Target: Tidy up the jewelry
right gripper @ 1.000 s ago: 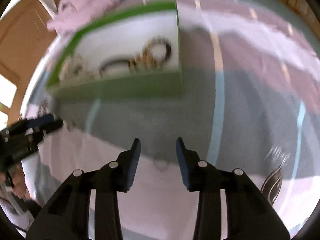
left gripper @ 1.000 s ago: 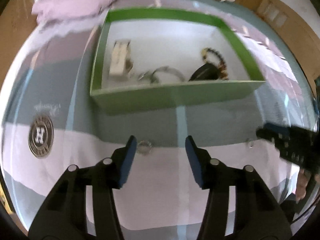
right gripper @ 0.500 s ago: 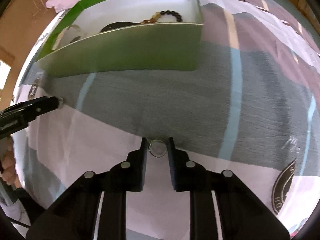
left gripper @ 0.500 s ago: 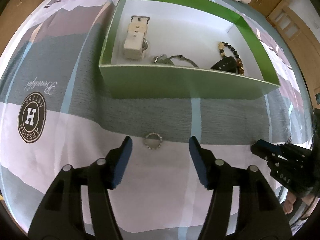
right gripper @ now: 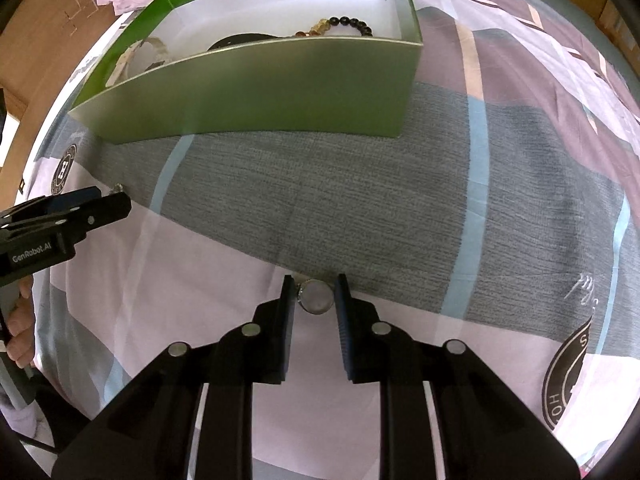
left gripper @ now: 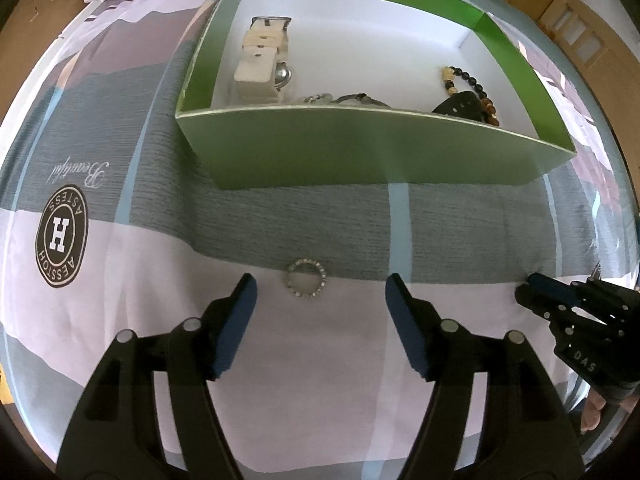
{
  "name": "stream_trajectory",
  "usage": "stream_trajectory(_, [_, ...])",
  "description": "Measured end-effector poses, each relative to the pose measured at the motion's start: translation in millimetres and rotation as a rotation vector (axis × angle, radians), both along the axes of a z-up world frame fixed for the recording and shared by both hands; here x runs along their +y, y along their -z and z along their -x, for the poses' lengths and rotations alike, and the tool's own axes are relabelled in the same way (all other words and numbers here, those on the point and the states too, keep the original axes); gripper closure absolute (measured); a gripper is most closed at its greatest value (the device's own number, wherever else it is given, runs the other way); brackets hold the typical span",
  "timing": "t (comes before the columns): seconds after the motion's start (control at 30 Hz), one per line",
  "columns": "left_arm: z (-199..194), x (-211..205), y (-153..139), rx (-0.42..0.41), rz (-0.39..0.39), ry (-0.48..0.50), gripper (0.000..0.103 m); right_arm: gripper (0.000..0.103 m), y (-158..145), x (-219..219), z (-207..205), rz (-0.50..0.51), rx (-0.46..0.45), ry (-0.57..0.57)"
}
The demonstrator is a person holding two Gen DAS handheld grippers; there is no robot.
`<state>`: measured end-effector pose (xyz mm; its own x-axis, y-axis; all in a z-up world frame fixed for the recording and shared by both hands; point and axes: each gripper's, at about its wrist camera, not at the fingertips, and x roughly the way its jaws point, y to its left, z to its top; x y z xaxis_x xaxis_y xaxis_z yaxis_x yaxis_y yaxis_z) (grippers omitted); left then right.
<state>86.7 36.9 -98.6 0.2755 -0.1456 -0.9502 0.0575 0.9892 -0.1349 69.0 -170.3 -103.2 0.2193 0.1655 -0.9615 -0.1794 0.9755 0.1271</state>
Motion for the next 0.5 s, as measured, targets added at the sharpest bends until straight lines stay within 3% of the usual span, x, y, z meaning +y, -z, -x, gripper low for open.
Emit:
stream_trajectory(0.2, [-3.2,-1.1,3.8,-0.001,0.001,-0.006,0.035,0.08,-6.7,3.3,3.9,0.048,-0.043,-0.004])
stream_trajectory(0.33, [-6.8,-3.1,5.3,-0.011,0.004,-0.002,0.035,0.072,-3.6,2.9,3.6,0.043,-0.03,0.0])
stream_trajectory(0.5, [-7.9,-9.1,7.5,-0.018,-0.005,0.019,0.035,0.071,-4.4,-0.9,1.2,0.01,-0.026,0.02])
